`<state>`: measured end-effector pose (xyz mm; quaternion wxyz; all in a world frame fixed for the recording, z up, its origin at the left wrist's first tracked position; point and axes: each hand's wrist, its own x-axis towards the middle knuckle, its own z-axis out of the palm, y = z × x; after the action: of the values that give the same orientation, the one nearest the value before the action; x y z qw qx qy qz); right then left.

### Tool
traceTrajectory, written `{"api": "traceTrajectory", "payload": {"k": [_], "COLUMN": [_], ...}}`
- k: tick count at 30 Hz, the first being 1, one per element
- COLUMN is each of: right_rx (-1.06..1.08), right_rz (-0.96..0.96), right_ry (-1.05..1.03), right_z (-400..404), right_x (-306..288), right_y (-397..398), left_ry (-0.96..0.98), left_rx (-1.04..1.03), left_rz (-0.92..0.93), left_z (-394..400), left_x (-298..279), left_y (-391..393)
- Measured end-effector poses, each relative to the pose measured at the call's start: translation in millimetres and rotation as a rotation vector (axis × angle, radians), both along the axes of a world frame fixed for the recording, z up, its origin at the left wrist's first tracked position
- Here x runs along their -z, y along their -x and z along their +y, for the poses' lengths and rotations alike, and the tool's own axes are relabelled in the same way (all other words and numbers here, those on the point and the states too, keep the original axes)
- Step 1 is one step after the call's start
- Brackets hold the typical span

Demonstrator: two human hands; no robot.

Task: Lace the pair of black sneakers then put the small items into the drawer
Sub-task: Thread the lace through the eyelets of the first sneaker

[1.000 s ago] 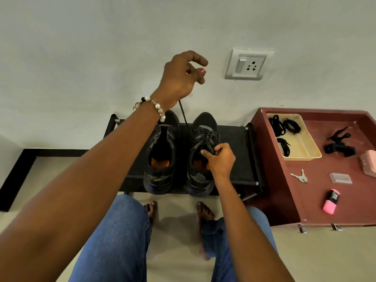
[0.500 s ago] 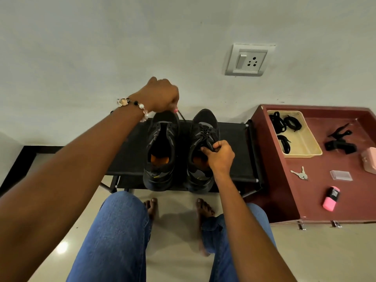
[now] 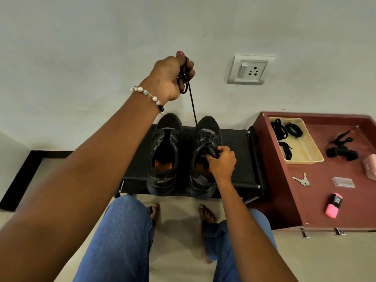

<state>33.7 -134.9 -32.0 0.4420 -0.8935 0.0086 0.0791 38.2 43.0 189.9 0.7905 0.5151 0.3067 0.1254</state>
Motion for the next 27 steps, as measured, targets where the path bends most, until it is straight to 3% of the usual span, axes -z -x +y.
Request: {"api": "traceTrajectory", "payload": {"k": [3,10,17,23,27], "right_rx": [-0.096,-0.160,-0.305,-0.320,-0.332], "right_rz": [0.010,-0.014,0.093,0.134,0.084], "right_ry": [0.168,0.274,0.460,0.511,0.487], "right_z": [1,0,13,22,14], "right_x": [-4,-4,-8,-4,-1], "right_y": [-4,-5,-6,-11,-15], "left_ry": [0.062,0.244,0.387,0.370,0.196], "left_rx": [-0.008,-0.079,-0.161,-0.128,-0.077], "left_rz": [-0.011,-0.178,-0.241,-0.327,-0.276], "left_z": [-8,-8,-1,-4,4], "left_x": [-5,-9,-14,-12,-7], "left_y": [-1,-2,-4,-7,-3]}}
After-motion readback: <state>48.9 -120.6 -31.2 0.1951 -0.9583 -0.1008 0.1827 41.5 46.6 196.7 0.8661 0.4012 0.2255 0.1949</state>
